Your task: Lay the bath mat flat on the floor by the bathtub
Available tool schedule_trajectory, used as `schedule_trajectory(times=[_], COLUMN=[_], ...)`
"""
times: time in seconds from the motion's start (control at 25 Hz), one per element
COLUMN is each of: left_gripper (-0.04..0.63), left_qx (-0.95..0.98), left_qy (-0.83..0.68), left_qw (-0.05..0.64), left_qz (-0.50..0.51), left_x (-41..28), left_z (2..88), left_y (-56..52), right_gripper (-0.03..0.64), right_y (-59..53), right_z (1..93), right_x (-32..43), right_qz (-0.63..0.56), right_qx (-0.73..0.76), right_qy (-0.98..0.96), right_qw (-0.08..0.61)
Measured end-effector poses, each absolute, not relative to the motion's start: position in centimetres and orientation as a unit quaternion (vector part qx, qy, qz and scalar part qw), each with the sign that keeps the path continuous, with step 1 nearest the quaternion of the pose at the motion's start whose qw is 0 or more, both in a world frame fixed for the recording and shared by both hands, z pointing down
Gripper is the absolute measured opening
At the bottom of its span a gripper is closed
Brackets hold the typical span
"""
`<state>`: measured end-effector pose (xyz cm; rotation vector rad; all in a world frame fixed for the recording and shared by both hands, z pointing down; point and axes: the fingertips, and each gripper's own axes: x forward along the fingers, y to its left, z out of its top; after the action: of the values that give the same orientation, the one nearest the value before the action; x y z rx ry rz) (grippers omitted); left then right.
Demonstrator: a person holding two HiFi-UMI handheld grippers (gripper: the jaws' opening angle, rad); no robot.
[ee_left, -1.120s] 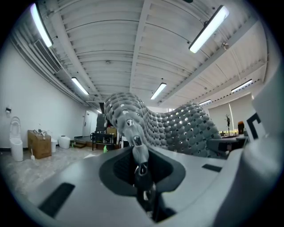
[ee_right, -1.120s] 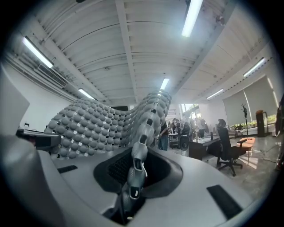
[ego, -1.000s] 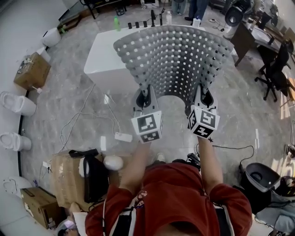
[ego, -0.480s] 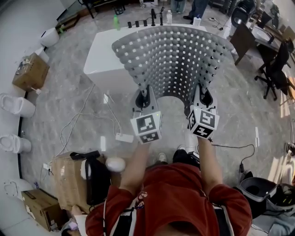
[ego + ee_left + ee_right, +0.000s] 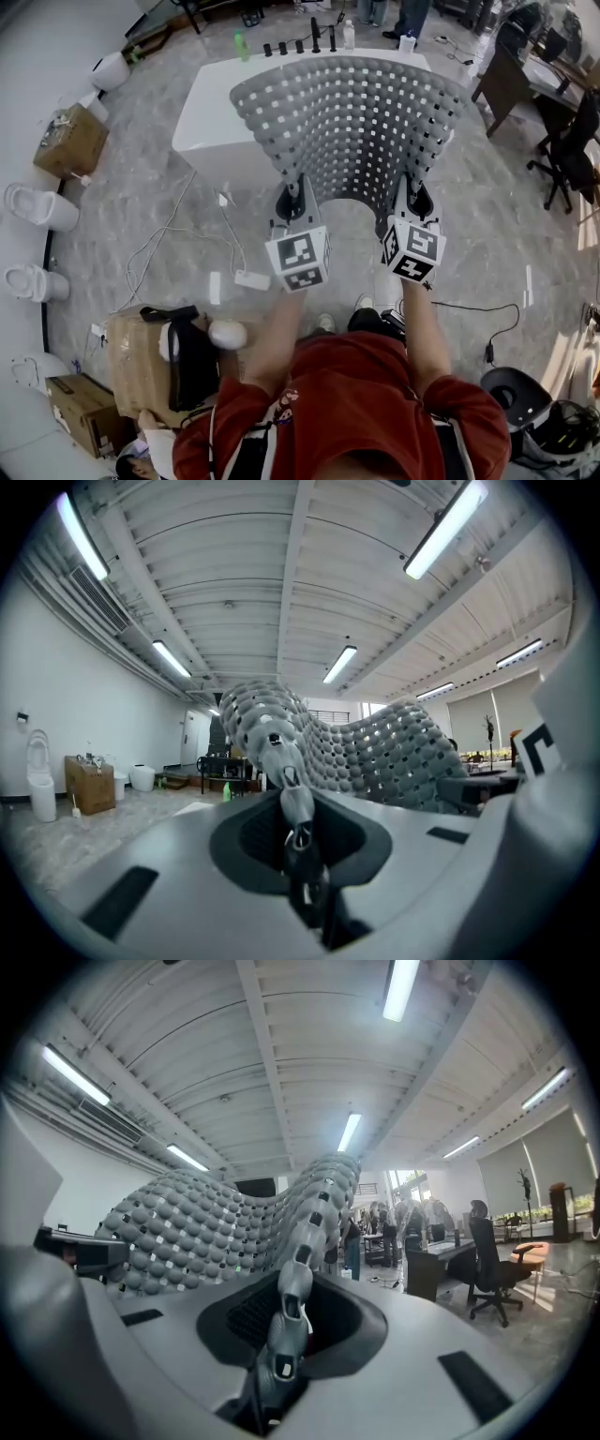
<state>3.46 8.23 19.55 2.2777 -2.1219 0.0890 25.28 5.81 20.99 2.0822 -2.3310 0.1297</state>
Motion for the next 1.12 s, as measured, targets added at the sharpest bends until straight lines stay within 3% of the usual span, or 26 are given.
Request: schedule_trajectory(times=[0.68, 1.12], left_gripper=[0.051, 0.051], left_qx=[0.713, 0.693], left_qy=[-0.699, -0.717], left_qw=[0.007, 0.028], left_qz=[0.043, 0.064], left_x=[11.2, 10.9], left_z=[19.8, 22.8], left_y=[4.1, 2.4], right_gripper=[0.077, 0.077], right_y=[0.7, -2.0], right_z=[22.3, 25.8], right_x=[33.5, 32.7], right_qz=[0.059, 0.083], right_qx=[0.651, 0.628], right_qy=[-0.757, -0.773], right_qw=[0.000, 0.021])
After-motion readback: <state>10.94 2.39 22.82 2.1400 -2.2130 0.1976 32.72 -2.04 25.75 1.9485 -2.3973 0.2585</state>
